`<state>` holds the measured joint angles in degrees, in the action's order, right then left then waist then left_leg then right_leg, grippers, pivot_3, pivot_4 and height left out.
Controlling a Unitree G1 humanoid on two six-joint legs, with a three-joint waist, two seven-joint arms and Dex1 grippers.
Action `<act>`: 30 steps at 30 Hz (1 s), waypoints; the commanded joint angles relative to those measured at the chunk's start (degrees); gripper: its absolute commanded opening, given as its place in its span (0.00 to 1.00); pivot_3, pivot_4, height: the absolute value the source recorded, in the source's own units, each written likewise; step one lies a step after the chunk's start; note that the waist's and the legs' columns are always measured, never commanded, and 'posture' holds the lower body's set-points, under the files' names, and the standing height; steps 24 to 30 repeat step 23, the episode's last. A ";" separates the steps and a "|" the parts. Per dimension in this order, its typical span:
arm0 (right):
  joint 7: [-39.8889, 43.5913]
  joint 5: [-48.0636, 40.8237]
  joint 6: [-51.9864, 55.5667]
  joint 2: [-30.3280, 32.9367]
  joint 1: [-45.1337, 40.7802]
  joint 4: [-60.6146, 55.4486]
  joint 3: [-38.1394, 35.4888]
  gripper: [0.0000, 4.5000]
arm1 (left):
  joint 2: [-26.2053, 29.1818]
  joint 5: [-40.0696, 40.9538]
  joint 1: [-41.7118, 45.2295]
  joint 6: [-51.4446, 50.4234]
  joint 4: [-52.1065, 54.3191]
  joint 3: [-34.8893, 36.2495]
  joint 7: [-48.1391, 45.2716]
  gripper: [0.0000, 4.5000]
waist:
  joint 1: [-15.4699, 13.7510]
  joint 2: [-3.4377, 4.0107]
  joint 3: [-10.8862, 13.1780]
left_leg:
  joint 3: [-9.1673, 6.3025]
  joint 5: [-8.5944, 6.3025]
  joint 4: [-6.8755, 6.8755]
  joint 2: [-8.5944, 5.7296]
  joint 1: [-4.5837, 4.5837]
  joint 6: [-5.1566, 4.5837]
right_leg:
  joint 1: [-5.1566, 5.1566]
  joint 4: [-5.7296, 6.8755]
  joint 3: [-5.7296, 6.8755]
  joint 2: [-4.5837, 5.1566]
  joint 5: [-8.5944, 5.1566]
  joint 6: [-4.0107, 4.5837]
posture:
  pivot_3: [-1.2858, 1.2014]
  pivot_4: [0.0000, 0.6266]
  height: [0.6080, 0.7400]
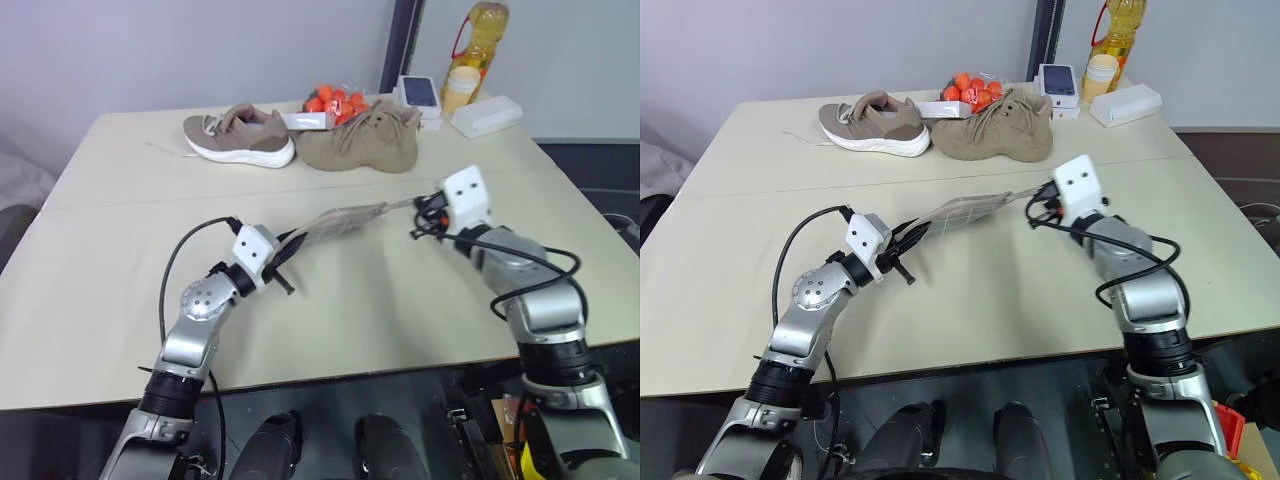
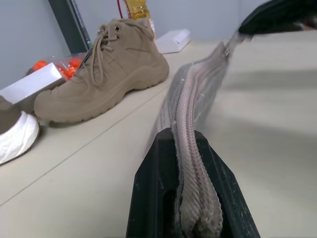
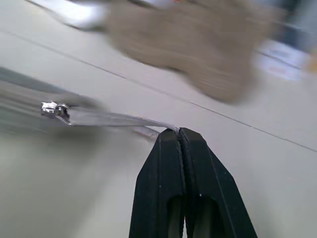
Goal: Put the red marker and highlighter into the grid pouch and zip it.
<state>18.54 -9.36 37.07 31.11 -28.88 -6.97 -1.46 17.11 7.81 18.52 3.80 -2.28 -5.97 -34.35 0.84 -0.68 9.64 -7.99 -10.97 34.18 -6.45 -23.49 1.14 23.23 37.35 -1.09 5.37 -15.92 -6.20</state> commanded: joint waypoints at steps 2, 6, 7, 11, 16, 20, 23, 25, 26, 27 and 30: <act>4.02 -0.45 0.51 2.89 2.47 -2.31 -1.09 0.01 | 1.68 1.59 -1.38 -0.46 0.63 2.47 -0.78 0.00 | -0.13 0.00 0.00 | -0.01 0.00 0.00 0.00 0.00 0.00 | -0.01 0.00 0.00 0.00 0.00 0.00 | 0.52 0.24 1.00; 10.31 -5.54 1.23 3.49 6.57 -5.10 -2.74 0.41 | 2.75 4.09 -3.95 -4.07 1.86 4.20 -0.84 0.33 | -0.06 0.00 0.00 | 0.00 0.00 0.01 -0.02 0.00 -0.01 | -0.03 -0.02 0.00 0.03 0.00 0.00 | 0.52 0.24 1.00; 11.22 -6.06 0.72 3.67 7.54 -5.39 -3.20 0.53 | 3.02 4.37 -4.80 -4.66 2.30 4.74 -0.58 0.46 | -0.05 0.00 0.00 | 0.00 -0.01 0.00 -0.01 0.00 -0.01 | -0.02 -0.01 0.00 0.03 0.00 0.00 | 0.52 0.24 1.00; 14.35 -7.14 -1.67 4.76 11.47 -6.30 -4.88 0.86 | 3.84 7.33 -9.60 -9.20 5.23 7.86 0.06 0.78 | -0.21 0.00 0.00 | 0.00 -0.01 0.02 -0.01 0.00 -0.02 | -0.04 -0.02 0.00 0.04 0.00 0.00 | 0.52 0.24 1.00; 16.55 -9.55 -3.38 4.38 14.25 -7.02 -7.57 0.86 | 4.03 10.46 -14.82 -14.95 8.06 11.99 2.28 0.78 | -0.23 0.00 0.00 | 0.00 -0.01 0.03 -0.01 0.00 -0.01 | -0.05 -0.03 0.00 0.06 -0.01 0.00 | 0.52 0.24 1.00; 17.11 -11.18 -4.58 2.98 15.02 -5.77 -8.99 0.86 | 3.61 11.61 -17.28 -17.74 9.36 15.59 5.69 0.78 | -0.29 0.00 0.00 | -0.01 -0.01 0.04 0.00 0.00 -0.01 | -0.06 -0.02 0.01 0.07 -0.01 0.00 | 0.52 0.24 1.00; 17.84 -11.99 -5.63 2.34 15.31 -4.96 -8.95 0.86 | 3.93 11.94 -17.99 -18.62 10.08 16.39 6.20 0.78 | -0.31 0.00 0.00 | -0.01 -0.02 0.03 0.00 0.00 -0.01 | -0.06 -0.03 0.00 0.07 -0.02 0.01 | 0.52 0.24 1.00; 17.84 -11.99 -5.63 2.34 15.31 -4.96 -8.95 0.86 | 3.93 11.94 -17.99 -18.62 10.08 16.39 6.20 0.78 | -0.31 0.00 0.00 | -0.01 -0.02 0.03 0.00 0.00 -0.01 | -0.06 -0.03 0.00 0.07 -0.02 0.01 | 0.52 0.24 1.00; 17.84 -11.99 -5.63 2.34 15.31 -4.96 -8.95 0.86 | 3.93 11.94 -17.99 -18.62 10.08 16.39 6.20 0.78 | -0.31 0.00 0.00 | -0.01 -0.02 0.03 0.00 0.00 -0.01 | -0.06 -0.03 0.00 0.07 -0.02 0.01 | 0.52 0.24 1.00; 17.84 -11.99 -5.63 2.34 15.31 -4.96 -8.95 0.86 | 3.93 11.94 -17.99 -18.62 10.08 16.39 6.20 0.78 | -0.31 0.00 0.00 | -0.01 -0.02 0.03 0.00 0.00 -0.01 | -0.06 -0.03 0.00 0.07 -0.02 0.01 | 0.52 0.24 1.00; 17.84 -11.99 -5.63 2.34 15.31 -4.96 -8.95 0.86 | 3.93 11.94 -17.99 -18.62 10.08 16.39 6.20 0.78 | -0.31 0.00 0.00 | -0.01 -0.02 0.03 0.00 0.00 -0.01 | -0.06 -0.03 0.00 0.07 -0.02 0.01 | 0.52 0.24 1.00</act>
